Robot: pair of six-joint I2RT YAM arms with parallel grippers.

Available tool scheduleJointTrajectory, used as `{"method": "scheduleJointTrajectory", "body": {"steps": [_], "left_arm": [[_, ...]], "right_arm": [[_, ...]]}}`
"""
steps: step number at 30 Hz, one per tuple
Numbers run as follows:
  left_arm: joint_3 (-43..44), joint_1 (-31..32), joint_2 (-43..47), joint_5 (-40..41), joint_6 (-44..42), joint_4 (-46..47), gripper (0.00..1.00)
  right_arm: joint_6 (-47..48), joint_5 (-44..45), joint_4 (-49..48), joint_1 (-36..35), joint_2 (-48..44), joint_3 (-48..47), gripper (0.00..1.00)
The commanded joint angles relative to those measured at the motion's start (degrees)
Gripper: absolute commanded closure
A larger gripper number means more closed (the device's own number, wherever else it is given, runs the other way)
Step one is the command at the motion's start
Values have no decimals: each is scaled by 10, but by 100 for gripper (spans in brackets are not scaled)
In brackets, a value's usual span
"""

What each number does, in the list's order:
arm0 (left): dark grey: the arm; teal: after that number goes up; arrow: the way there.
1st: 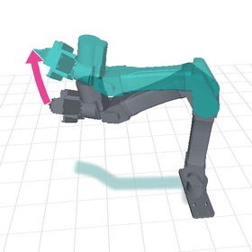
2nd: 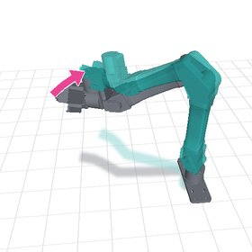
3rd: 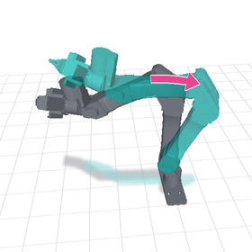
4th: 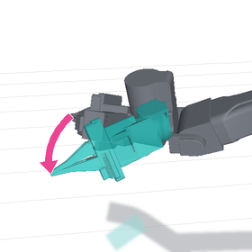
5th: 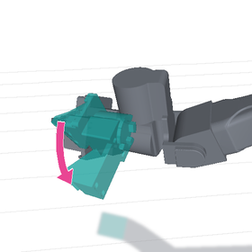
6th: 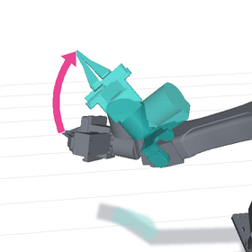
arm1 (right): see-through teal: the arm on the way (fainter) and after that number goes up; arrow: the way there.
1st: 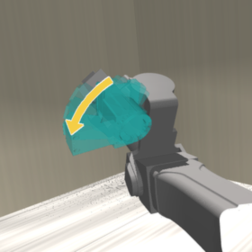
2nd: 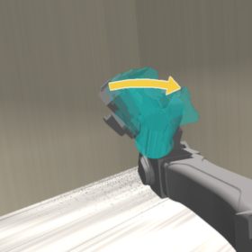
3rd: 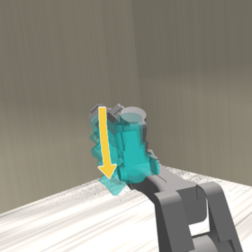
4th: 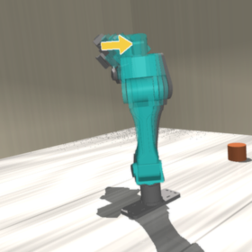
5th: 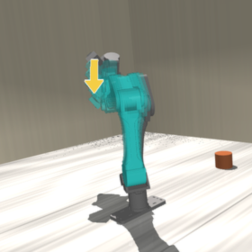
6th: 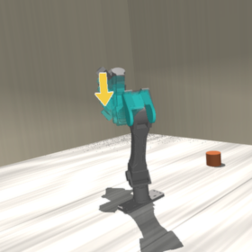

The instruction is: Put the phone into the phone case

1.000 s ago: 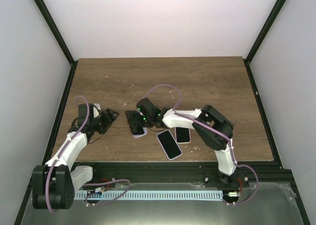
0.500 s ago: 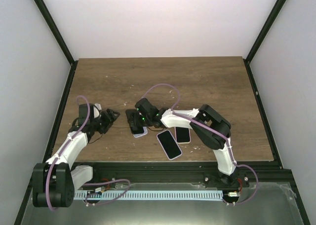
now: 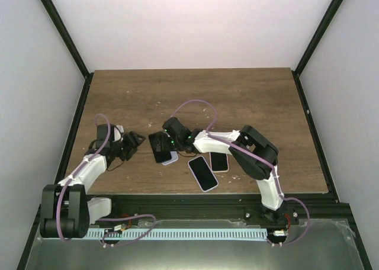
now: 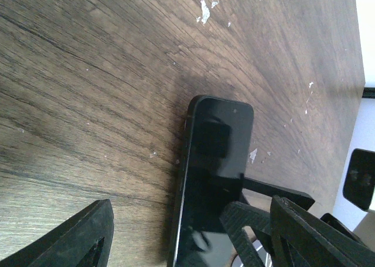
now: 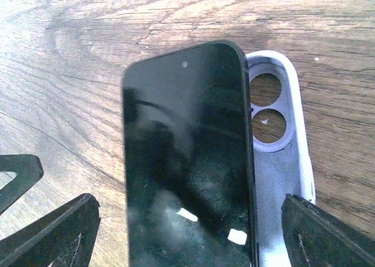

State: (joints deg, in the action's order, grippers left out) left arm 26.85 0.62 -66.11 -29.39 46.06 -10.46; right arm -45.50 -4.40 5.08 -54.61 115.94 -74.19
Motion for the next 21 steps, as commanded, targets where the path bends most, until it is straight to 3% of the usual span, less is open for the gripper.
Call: {"method": "scheduleJointTrajectory", "body": {"steps": [1,7,11,21], "left_arm": [[-5,-4,-13,-16,-3,25,27],[-15,-4,-37,-33,-6,56,34],[-20,-2,-71,-55,-3,87,37],[-12,42,-157,-60,9,143,42]], "right_arm": [[10,16,17,-4,-25,1,12],[51,18,15,0,-54,12,16],[76,19,4,28,-77,46,30],[86,-120,-96,83,-91,137,57]]}}
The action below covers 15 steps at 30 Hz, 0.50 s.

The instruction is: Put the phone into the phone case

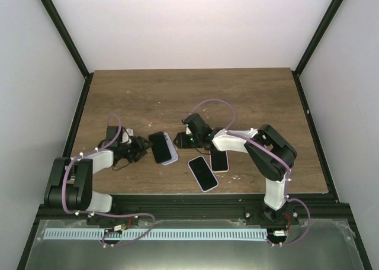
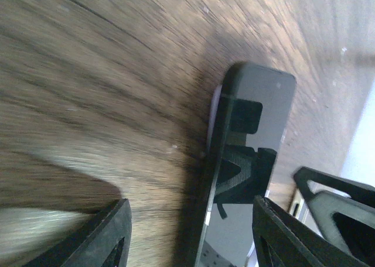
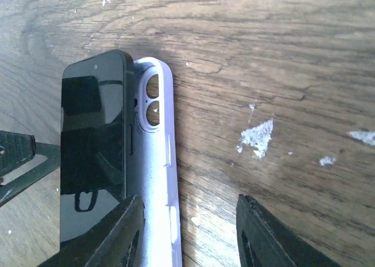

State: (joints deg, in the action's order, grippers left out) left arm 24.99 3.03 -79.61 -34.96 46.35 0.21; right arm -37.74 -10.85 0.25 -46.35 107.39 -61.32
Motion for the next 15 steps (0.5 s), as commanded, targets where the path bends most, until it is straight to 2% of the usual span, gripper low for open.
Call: {"method": "scheduleJointTrajectory", "body": {"steps": [1,8,15], "left_arm": [[9,25,-27,-1,9,39,42],[22,48,-46,18,22,34,49],[29,60,-65,42,25,16,50]], "right_arm": [[5,-61,-52,0,-3,11,58],[-5,-71,-66,2,7,19,62],[-8,-77,-80,1,20,26,64]]}}
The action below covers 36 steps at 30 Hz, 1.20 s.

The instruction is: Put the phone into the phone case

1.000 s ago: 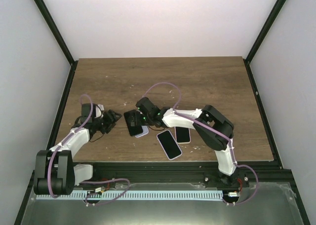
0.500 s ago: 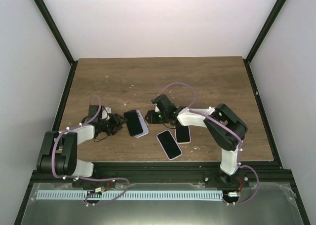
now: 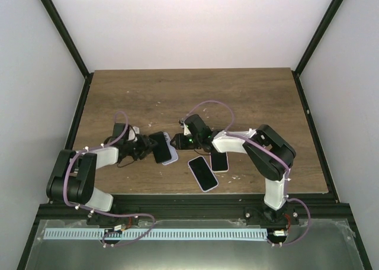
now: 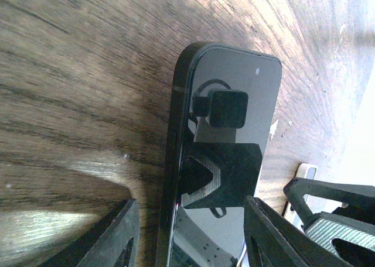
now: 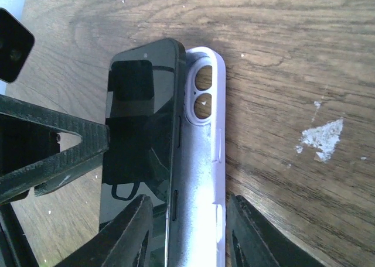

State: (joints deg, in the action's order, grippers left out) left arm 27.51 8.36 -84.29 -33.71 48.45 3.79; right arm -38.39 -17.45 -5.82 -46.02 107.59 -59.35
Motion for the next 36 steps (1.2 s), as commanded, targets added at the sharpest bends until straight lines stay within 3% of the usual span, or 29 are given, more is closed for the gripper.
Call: {"method": "scheduleJointTrajectory", "body": {"steps": [1,14,26,36], "left_arm": [[2,7,-20,30,5,-16,51],[-1,24,-27,42,18,-14,56],[-1,34,-8,44,26,-30,77],[-1,41,1,42,37,-47,80]], "right_arm": [[-3,-16,-22,-2,22,7,65],[-25,-39,-51,-2,28,39,68],[-44,-54,-74,-5,24,60,69],[-75,-60,-95,-17,19,71,70]]}}
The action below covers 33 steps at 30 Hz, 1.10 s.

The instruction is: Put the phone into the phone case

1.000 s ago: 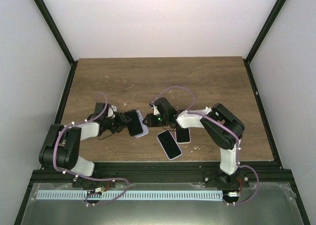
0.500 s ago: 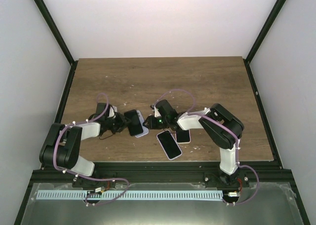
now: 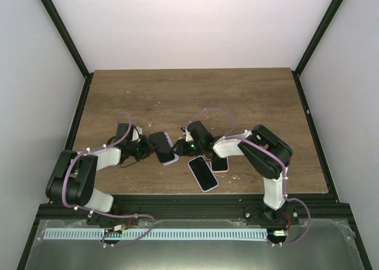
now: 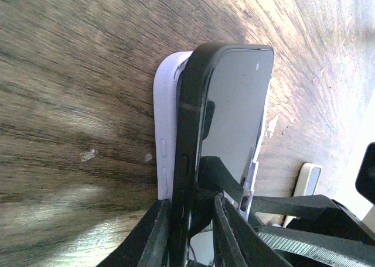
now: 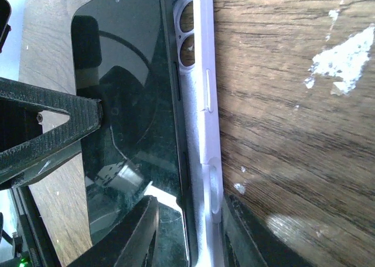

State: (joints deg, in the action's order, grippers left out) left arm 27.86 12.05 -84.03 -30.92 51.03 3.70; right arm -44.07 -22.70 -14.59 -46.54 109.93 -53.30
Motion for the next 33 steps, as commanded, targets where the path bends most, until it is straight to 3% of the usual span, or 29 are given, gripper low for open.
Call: {"method": "scheduleJointTrajectory", "body": {"steps": [1,18,33], "left_arm": [[-4,5,-3,14,12,-45,81],[36,6,-6,-17,-32,-118,82],[49,6,-29,-6,-62,-107,80]], "right_arm": [[-19,-9,-9,-14,-4,10,70],[-26,13,-8,-20,-26,25,70],[-22,-10,-33,-20,-20,31,70]]}}
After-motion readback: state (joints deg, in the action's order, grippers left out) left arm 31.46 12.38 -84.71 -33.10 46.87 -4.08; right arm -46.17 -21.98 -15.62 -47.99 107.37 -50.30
